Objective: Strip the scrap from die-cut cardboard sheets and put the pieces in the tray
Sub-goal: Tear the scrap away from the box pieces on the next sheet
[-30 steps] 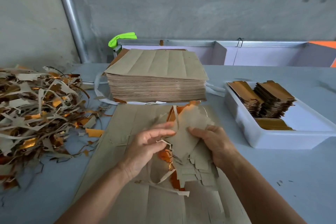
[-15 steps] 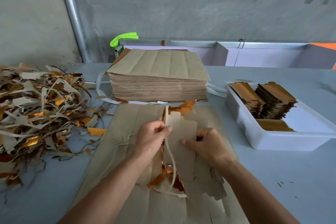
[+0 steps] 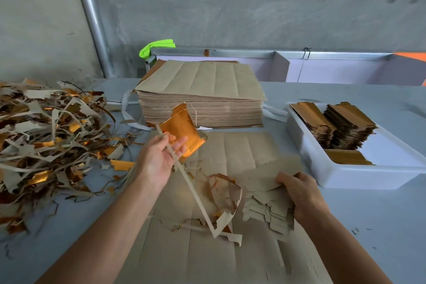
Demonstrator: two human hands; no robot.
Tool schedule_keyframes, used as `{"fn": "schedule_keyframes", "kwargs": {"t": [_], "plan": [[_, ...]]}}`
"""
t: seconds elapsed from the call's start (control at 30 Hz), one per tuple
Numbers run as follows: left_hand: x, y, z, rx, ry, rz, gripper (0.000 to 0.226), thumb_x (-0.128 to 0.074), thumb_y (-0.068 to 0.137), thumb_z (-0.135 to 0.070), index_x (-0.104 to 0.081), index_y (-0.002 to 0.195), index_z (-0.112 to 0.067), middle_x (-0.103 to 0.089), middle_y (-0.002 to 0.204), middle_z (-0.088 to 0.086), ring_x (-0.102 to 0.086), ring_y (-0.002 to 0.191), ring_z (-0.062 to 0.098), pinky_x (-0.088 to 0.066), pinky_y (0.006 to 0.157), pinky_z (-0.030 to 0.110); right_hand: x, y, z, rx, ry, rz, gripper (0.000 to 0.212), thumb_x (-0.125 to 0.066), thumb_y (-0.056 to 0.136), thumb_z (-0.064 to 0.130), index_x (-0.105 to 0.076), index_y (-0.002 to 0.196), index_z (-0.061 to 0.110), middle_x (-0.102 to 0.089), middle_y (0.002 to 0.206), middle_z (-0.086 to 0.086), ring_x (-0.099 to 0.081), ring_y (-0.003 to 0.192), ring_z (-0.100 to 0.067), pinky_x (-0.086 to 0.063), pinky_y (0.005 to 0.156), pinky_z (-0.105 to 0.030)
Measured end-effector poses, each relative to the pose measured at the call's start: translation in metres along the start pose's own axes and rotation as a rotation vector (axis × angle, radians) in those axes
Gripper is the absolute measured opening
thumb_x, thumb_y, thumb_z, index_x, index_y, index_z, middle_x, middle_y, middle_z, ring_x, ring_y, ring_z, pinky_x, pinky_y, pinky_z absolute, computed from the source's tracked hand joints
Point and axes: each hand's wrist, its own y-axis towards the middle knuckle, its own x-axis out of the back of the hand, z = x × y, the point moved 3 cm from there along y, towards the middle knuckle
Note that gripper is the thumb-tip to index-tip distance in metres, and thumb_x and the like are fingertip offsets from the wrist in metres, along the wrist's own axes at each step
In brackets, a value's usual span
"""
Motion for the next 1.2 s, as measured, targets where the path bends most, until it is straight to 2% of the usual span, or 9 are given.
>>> {"fn": "schedule_keyframes", "kwargs": {"t": [0.2, 0.4, 0.47, 0.63, 0.73, 0.8, 0.9, 1.0, 1.2], "plan": [[-0.003, 0.0, -0.013, -0.101, 0.506, 0.388, 0.019, -0.055, 0.076, -0.011, -0.062, 0.063, -0.001, -0.06, 0.13, -0.003, -0.051, 0.121, 0.014, -0.04, 0.098, 0.039, 0.015, 0.007, 0.006, 0.11, -0.094, -0.029, 0.024, -0.056, 0.081, -0.006, -0.058, 0.105, -0.001, -0.064, 0.099, -0.026, -0.064, 0.086, -0.039, -0.057, 0.071, -0.044], [0.033, -0.014, 0.025, 0.334, 1.04, 0.665, 0.038, -0.056, 0.075, -0.009, -0.057, 0.098, 0.022, -0.072, 0.105, 0.002, -0.067, 0.099, 0.017, -0.054, 0.079, 0.025, 0.01, -0.002, 0.015, 0.311, -0.253, 0.121, 0.085, -0.044, 0.085, -0.014, -0.019, 0.148, 0.037, -0.037, 0.129, 0.006, -0.044, 0.114, -0.021, -0.05, 0.091, -0.043], [0.041, -0.017, 0.03, 0.392, 1.119, 0.67, 0.023, -0.056, 0.082, -0.002, -0.062, 0.098, 0.013, -0.072, 0.105, 0.003, -0.066, 0.1, 0.017, -0.054, 0.081, 0.027, 0.005, -0.001, 0.015, 0.332, -0.311, 0.159, 0.076, -0.042, 0.086, -0.015, -0.037, 0.14, 0.039, -0.039, 0.128, 0.008, -0.047, 0.109, -0.015, -0.049, 0.09, -0.034], [0.043, -0.013, 0.022, 0.545, 0.84, 0.55, 0.072, -0.083, 0.061, -0.031, -0.052, 0.119, -0.002, -0.063, 0.116, 0.023, -0.066, 0.098, 0.03, -0.056, 0.079, 0.038, -0.019, -0.002, 0.01, 0.258, -0.422, 0.242, 0.041, -0.051, 0.087, -0.001, -0.072, 0.093, 0.034, -0.064, 0.112, 0.003, -0.061, 0.099, -0.016, -0.053, 0.091, -0.037], [0.035, -0.014, 0.026, 0.587, 0.855, 0.286, 0.088, -0.067, 0.057, -0.071, -0.055, 0.115, -0.006, -0.07, 0.101, 0.022, -0.07, 0.079, 0.028, -0.057, 0.058, 0.031, -0.033, -0.004, 0.005, 0.271, -0.476, 0.278, 0.027, -0.058, 0.089, 0.01, -0.072, 0.096, 0.032, -0.06, 0.096, 0.014, -0.059, 0.083, -0.005, -0.053, 0.063, -0.013], [0.03, -0.009, 0.031, 0.504, 0.9, 0.093, 0.072, -0.065, 0.064, -0.065, -0.06, 0.106, -0.008, -0.073, 0.087, 0.016, -0.067, 0.06, 0.02, -0.051, 0.046, 0.024, -0.038, -0.006, 0.002, 0.3, -0.503, 0.279, 0.018, -0.065, 0.087, 0.016, -0.072, 0.096, 0.029, -0.054, 0.087, 0.023, -0.056, 0.075, 0.0, -0.042, 0.046, -0.003], [0.024, 0.0, 0.039, 0.246, 0.904, -0.06, 0.023, -0.072, 0.082, -0.019, -0.064, 0.1, -0.008, -0.069, 0.08, 0.007, -0.061, 0.055, 0.012, -0.043, 0.041, 0.021, -0.035, -0.011, 0.003, 0.347, -0.546, 0.231, 0.014, -0.075, 0.079, 0.02, -0.072, 0.087, 0.031, -0.06, 0.088, 0.02, -0.059, 0.079, 0.0, -0.048, 0.059, -0.007], [0.021, 0.007, 0.031, 0.087, 0.758, -0.009, 0.009, -0.066, 0.084, -0.001, -0.065, 0.09, -0.009, -0.071, 0.096, 0.012, -0.065, 0.071, 0.016, -0.048, 0.059, 0.023, -0.015, -0.007, 0.014, 0.406, -0.526, 0.071, 0.025, -0.075, 0.076, 0.011, -0.07, 0.074, 0.035, -0.066, 0.084, 0.016, -0.061, 0.084, -0.005, -0.047, 0.08, -0.019], [0.011, 0.0, 0.01, 0.232, 0.34, 0.359, 0.029, -0.061, 0.079, -0.007, -0.064, 0.108, -0.008, -0.072, 0.103, 0.012, -0.071, 0.087, 0.02, -0.059, 0.066, 0.032, 0.006, -0.004, 0.046, 0.487, -0.639, -0.012, 0.025, -0.066, 0.084, 0.007, -0.074, 0.102, 0.022, -0.056, 0.084, 0.016, -0.053, 0.07, 0.003, -0.045, 0.064, -0.01]]}}
